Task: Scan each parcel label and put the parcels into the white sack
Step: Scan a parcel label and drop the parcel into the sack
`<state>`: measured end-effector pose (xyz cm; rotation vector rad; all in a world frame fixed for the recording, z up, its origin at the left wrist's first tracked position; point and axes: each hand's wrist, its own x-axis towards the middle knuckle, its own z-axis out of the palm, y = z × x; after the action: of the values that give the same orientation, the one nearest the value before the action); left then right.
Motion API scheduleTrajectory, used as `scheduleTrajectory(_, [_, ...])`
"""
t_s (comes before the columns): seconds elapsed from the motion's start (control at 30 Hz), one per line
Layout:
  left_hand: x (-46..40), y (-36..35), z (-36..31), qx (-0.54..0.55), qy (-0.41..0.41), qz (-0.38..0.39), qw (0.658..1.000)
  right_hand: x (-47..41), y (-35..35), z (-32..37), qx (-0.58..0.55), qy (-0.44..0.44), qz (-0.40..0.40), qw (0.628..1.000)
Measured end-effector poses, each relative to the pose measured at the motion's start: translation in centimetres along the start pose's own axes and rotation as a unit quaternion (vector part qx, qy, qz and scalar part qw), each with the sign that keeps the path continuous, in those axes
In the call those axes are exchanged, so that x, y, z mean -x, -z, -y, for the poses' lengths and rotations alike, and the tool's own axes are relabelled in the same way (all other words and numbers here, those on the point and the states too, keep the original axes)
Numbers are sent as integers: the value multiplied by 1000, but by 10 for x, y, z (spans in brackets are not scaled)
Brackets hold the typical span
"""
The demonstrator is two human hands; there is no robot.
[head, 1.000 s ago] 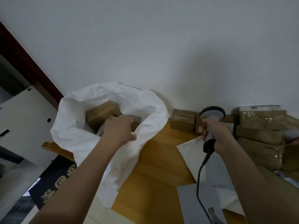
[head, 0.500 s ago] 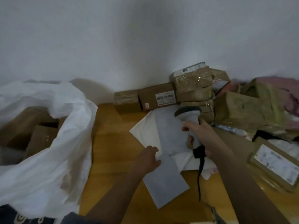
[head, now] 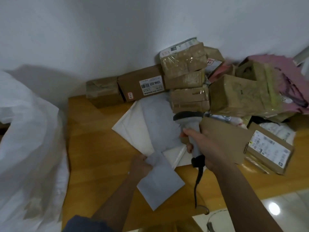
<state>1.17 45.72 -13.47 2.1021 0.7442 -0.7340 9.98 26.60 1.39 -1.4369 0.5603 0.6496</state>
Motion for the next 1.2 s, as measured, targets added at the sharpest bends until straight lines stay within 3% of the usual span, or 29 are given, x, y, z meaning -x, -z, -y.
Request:
scheduleTrajectory(0.17, [10, 28, -14, 72, 10, -20, 997, 5, 7, 14, -15, 0, 8, 1000])
scheduleTrajectory(0.4, [54, 68, -65, 154, -69, -169, 971, 1, 3, 33, -9, -17, 52, 998])
scheduleTrajectory(0.6, [121, 60, -113, 216, -137, -382, 888, 0, 9, 44, 50, -22, 121, 991])
scheduleTrajectory(0.9, [164, 8, -127, 143, -289, -449, 833, 10, 27, 53, 119, 80, 137, 980])
scheduleTrajectory(1.0, [179, 8, -130, 223, -257, -437, 832, 15, 33, 59, 135, 130, 152, 970])
scheduleTrajectory(1.13, [193, 20, -128, 406, -122, -438, 793, 20, 42, 66, 164, 201, 189, 947])
scheduleTrajectory(1.2, [192, 28, -126, 411, -77, -414, 809, 22, 46, 71, 192, 226, 218, 930])
